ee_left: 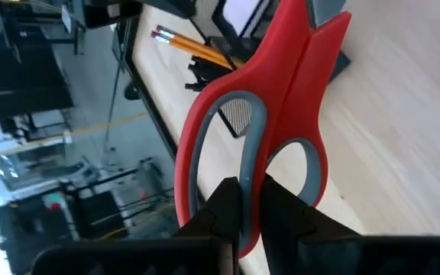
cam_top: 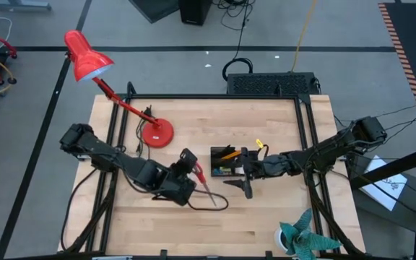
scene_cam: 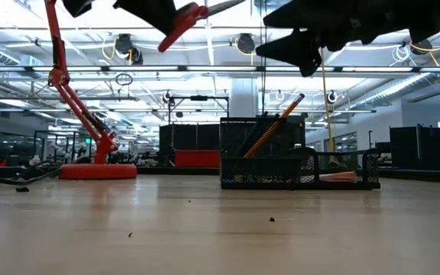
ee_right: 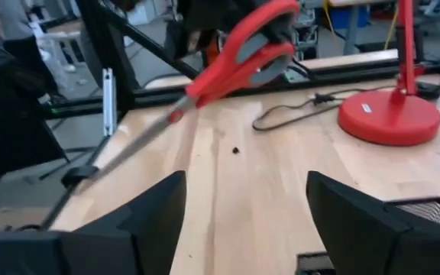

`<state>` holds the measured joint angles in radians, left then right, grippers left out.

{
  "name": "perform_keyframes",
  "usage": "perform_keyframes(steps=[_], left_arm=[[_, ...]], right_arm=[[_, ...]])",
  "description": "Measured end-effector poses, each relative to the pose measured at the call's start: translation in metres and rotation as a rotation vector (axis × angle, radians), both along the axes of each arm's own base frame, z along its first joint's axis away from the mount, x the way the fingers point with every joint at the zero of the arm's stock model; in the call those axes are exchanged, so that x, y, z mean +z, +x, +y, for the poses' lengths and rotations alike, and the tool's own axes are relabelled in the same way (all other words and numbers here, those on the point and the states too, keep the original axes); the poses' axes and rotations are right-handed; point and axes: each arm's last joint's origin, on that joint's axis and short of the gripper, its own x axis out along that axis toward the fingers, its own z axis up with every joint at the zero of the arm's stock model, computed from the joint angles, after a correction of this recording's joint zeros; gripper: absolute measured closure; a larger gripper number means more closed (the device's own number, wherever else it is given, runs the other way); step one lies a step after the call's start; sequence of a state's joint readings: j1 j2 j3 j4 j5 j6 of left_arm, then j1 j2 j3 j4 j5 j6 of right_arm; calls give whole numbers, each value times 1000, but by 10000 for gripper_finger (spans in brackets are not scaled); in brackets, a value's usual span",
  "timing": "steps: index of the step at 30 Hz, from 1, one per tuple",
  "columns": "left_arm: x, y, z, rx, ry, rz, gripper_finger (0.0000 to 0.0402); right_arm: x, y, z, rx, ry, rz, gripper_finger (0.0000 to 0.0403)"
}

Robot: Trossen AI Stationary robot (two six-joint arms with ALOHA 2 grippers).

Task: Pick and place office supplies into organizer
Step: Put the red scissors into the black desk organizer

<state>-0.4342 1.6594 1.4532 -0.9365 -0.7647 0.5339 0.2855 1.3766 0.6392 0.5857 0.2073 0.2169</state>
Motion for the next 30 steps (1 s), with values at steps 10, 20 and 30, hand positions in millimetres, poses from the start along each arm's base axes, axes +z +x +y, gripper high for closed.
perform_keyframes(steps=[10,20,30], left_arm=[[-31,20,-9,-91,360,151,369],[-26,43,-12,-102,528,163,369],[0,62,-13,-150,598,89,369]], right_arm=[[15,2,6,0,119,-120,156],[14,6,5,-40,132,-5,171],[14,9,1,-135,105,-40,170]])
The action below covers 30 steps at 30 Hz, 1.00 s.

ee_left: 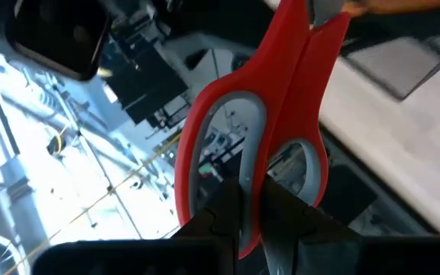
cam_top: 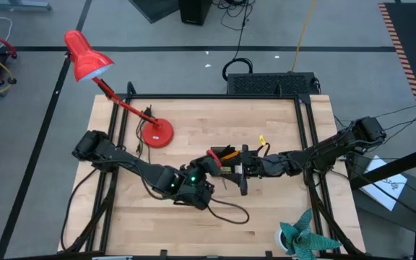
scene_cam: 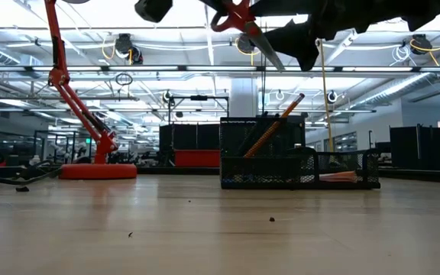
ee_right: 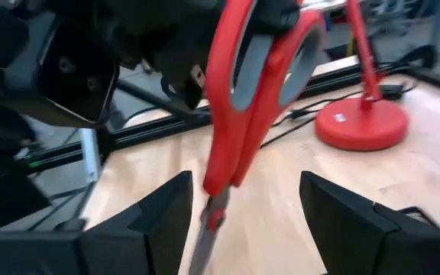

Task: Pick and place office supplies into organizer
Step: Put the red scissors into the black desk organizer

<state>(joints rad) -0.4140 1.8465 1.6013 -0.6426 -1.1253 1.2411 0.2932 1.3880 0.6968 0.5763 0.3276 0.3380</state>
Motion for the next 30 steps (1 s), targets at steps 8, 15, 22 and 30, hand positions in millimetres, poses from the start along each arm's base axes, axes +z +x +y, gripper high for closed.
perform_keyframes(steps=[8,15,22,30], left_arm=[[1,1,0,-13,17,12,369],[3,3,-1,-16,2,-22,369],[5,2,-6,-9,5,-51,369],[5,-1,-11,4,26,-66,369]], right_arm=[[1,1,-2,-33,-13,-9,170],[6,5,-13,95,36,-61,169],[14,9,-29,160,165,-134,169],[12,9,-25,188,195,-108,169]])
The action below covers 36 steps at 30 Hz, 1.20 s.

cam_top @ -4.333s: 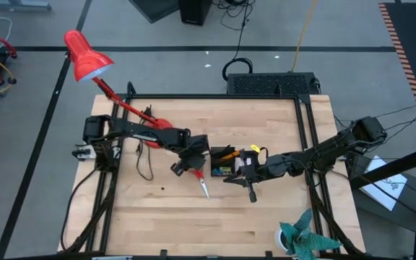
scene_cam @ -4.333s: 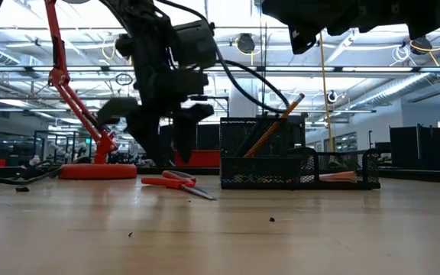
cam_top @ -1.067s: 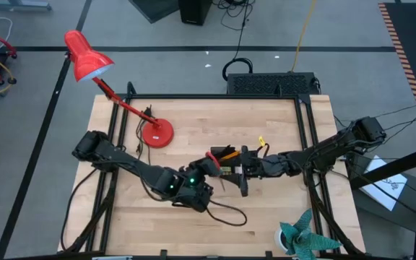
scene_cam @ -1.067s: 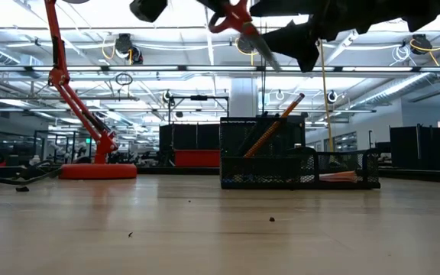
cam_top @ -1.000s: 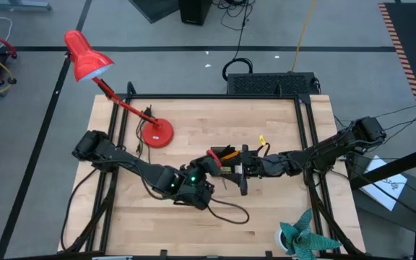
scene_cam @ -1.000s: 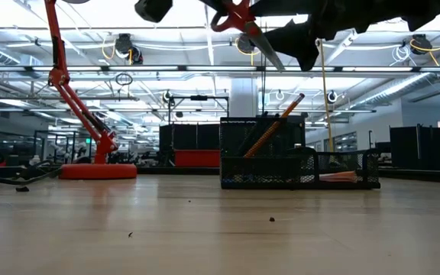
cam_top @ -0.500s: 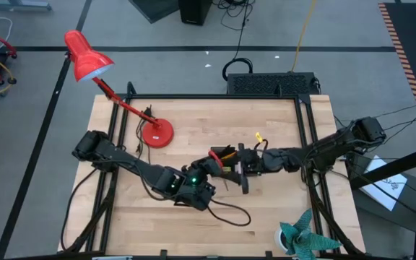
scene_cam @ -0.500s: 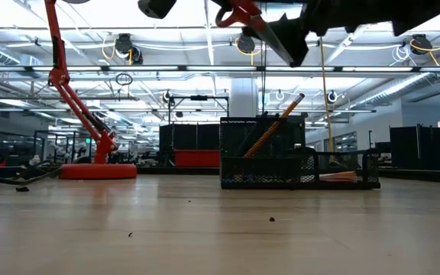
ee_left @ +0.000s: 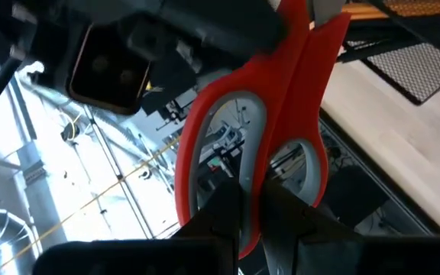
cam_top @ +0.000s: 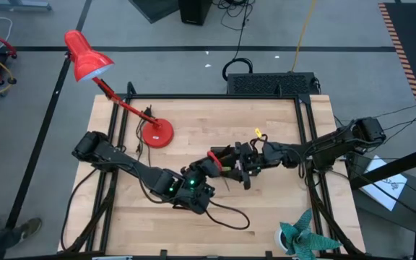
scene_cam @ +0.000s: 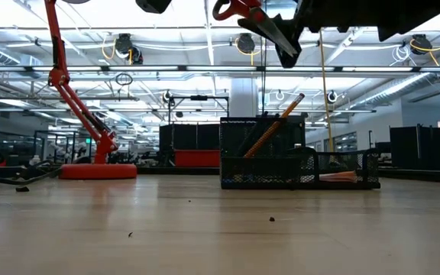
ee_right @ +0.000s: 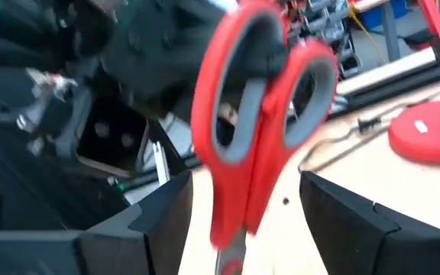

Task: Pick and place office supplies into organizer
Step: Put the red scissors into the black desk organizer

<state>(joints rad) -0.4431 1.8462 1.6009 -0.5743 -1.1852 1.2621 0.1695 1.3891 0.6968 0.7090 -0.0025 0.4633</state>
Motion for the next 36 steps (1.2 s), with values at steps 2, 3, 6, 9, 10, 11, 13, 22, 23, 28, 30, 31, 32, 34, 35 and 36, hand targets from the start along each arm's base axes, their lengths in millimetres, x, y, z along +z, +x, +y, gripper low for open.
perform_keyframes(steps=[2,3,6,9,10,11,13,22,23,28,30,31,32,34,35,36], left_arm=[[0,0,0,8,7,-4,369],[0,0,0,14,13,-7,369],[1,1,3,31,0,-30,369],[0,2,7,41,-12,-36,369],[0,3,8,42,-18,-36,369],[0,4,10,39,-27,-34,369],[0,5,13,37,-50,-38,369],[-1,7,18,30,-102,-41,369],[-1,7,18,31,-95,-36,369],[-1,6,17,28,-98,-37,369],[-1,6,16,31,-105,-43,369],[-1,6,16,31,-107,-46,369],[-1,5,15,31,-109,-49,368],[-1,5,15,30,-111,-53,358],[-1,6,15,31,-111,-57,348],[-1,5,14,37,-104,-63,338]], right_arm=[[-3,-1,4,10,-13,32,170],[-5,-2,7,11,-25,51,170],[-11,-4,14,-69,-80,101,171],[-13,-7,21,-128,-149,111,180],[-13,-7,22,-141,-167,110,184],[-13,-8,24,-153,-184,109,190],[-13,-9,26,-172,-217,106,202],[-14,-8,24,-147,-305,109,338],[-15,-8,23,-148,-313,115,359],[-15,-8,22,-145,-341,115,376],[-15,-8,22,-141,-351,113,376],[-15,-8,22,-140,-362,112,376],[-15,-8,22,-138,-375,110,376],[-14,-8,23,-135,-388,102,376],[-14,-8,23,-134,-393,101,376],[-14,-8,23,-134,-397,97,376]])
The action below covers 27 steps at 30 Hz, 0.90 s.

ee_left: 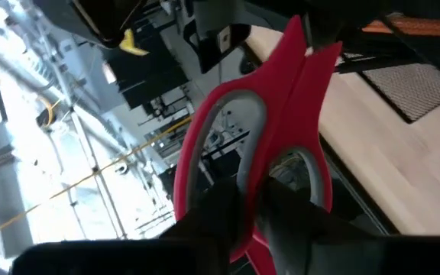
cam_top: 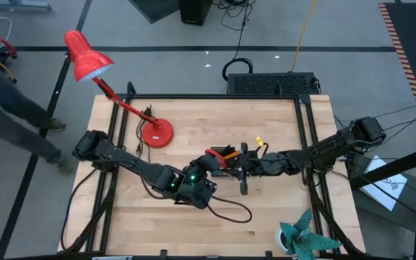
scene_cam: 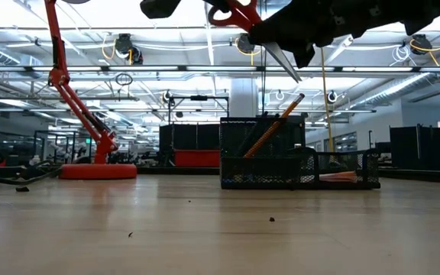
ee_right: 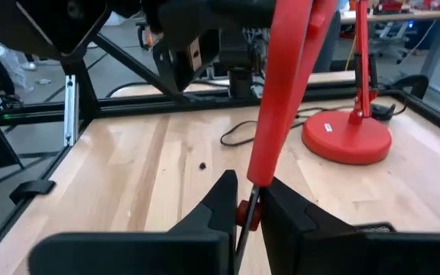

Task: Pick and place office supplies into organizer
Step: Put the red scissors into the black desk organizer

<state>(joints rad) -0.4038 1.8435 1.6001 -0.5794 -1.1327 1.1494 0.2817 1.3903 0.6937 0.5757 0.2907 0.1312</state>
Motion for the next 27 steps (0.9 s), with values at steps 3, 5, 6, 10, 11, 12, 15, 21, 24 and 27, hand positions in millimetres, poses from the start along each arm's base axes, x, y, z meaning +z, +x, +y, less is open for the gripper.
perform_keyframes(steps=[3,5,6,10,11,12,15,21,24,27], left_arm=[[2,-1,-4,25,17,-41,300],[3,-1,-5,30,20,-51,275],[2,-1,-5,32,22,-54,263],[5,1,-9,39,11,-108,222],[6,2,-9,38,7,-117,213],[6,2,-10,35,5,-125,204],[7,1,-14,27,3,-130,183],[6,-5,-28,-17,-47,-151,164],[5,-8,-35,-52,-60,-141,164],[6,-9,-38,-51,-84,-162,162]], right_arm=[[2,1,0,7,-7,-19,376],[3,1,0,11,-11,-26,376],[3,1,1,14,-10,-25,376],[5,1,2,59,5,-36,376],[5,1,2,60,9,-36,376],[5,1,2,60,11,-34,376],[4,1,2,63,6,-28,376],[4,1,3,79,-5,-27,376],[3,0,3,88,-20,-26,376],[3,0,3,87,-20,-27,376]])
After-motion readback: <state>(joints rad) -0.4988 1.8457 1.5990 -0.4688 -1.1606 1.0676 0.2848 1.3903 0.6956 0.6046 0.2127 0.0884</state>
